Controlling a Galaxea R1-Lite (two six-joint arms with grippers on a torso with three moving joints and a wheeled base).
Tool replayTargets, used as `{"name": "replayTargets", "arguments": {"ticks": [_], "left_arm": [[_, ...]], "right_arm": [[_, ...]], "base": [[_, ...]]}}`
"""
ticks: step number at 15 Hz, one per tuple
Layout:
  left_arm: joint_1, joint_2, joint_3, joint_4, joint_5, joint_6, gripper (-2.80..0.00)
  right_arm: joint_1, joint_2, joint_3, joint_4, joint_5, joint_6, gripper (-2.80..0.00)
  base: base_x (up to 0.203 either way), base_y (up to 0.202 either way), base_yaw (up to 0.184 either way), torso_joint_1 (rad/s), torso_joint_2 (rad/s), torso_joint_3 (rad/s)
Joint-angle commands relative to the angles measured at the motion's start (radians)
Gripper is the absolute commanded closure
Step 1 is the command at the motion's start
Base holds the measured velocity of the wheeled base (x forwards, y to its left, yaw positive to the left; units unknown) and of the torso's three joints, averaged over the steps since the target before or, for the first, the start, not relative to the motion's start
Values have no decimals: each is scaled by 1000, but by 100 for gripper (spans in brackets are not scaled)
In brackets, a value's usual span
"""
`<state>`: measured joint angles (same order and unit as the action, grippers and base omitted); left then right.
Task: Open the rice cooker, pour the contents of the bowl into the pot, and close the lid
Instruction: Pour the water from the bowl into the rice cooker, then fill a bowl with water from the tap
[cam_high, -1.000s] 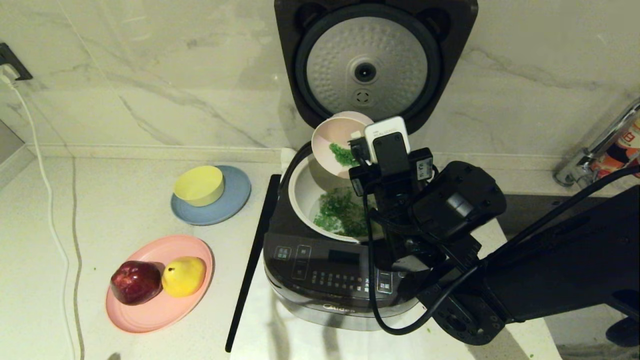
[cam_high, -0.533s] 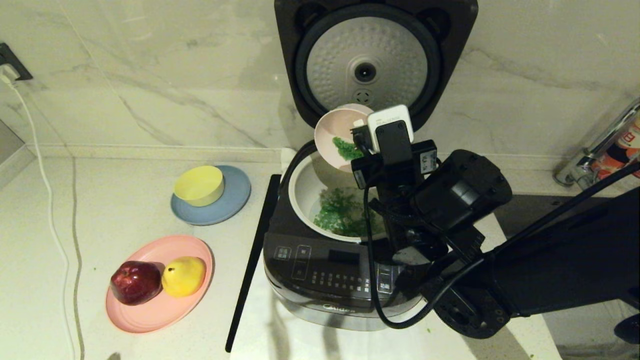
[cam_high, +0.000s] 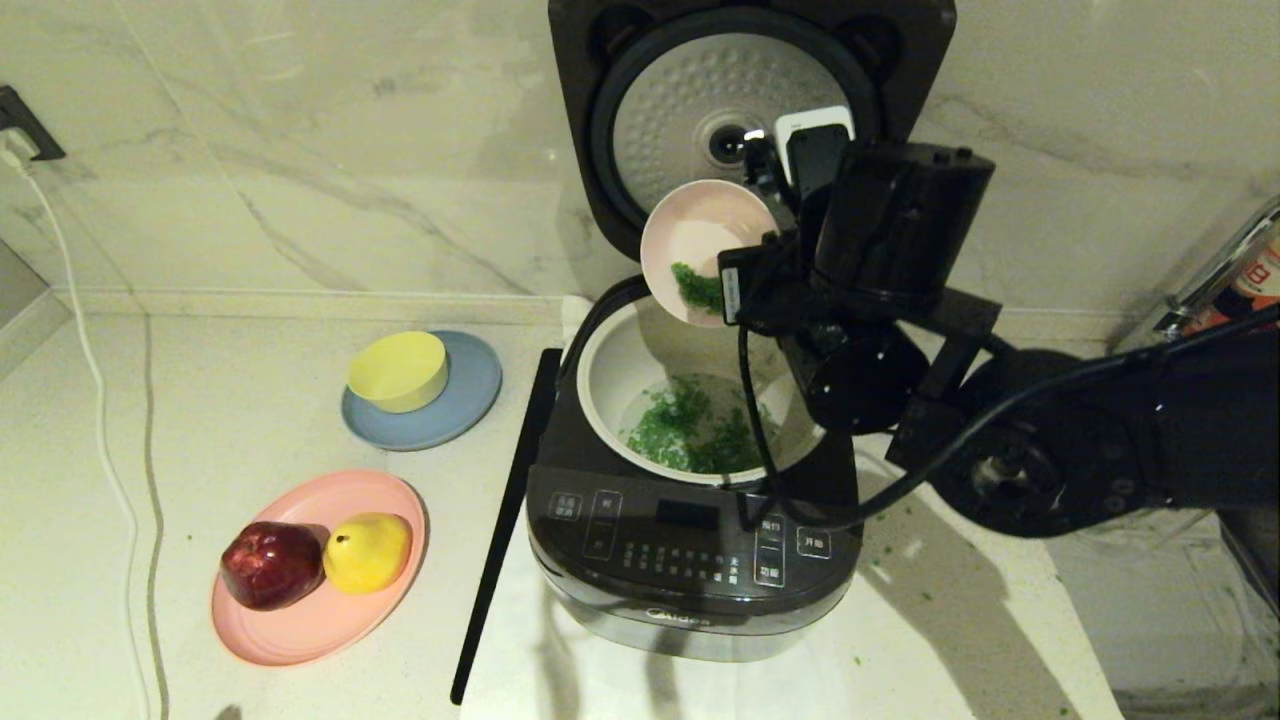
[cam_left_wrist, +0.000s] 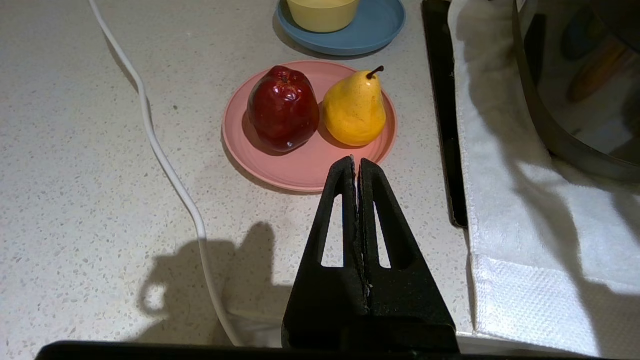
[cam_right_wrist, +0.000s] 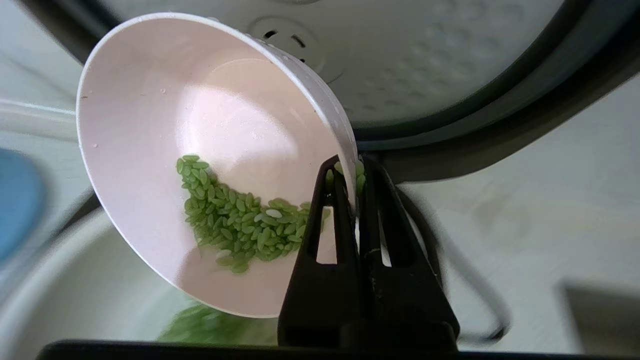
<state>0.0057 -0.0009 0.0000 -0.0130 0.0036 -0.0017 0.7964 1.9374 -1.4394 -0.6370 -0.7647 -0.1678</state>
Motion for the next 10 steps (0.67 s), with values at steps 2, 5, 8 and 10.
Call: {"name": "replayTargets", "arguments": {"ticks": [2, 5, 8, 10], "left_arm": [[0, 1, 9, -1, 1, -1, 0], [0, 1, 9, -1, 1, 0, 0], [0, 1, 9, 1, 1, 0, 0], [0, 1, 9, -1, 0, 0, 0]], "right_arm": [[-30, -44, -281, 727, 71, 389, 0], [-55, -71, -459, 1151, 258, 596, 0], [-74, -141, -482, 1341, 408, 664, 0], [-104, -183, -481, 1427, 487, 705, 0]], "base": [[0, 0, 0, 0, 0, 0], [0, 0, 0, 0, 0, 0], [0, 0, 0, 0, 0, 0], [0, 0, 0, 0, 0, 0]]}}
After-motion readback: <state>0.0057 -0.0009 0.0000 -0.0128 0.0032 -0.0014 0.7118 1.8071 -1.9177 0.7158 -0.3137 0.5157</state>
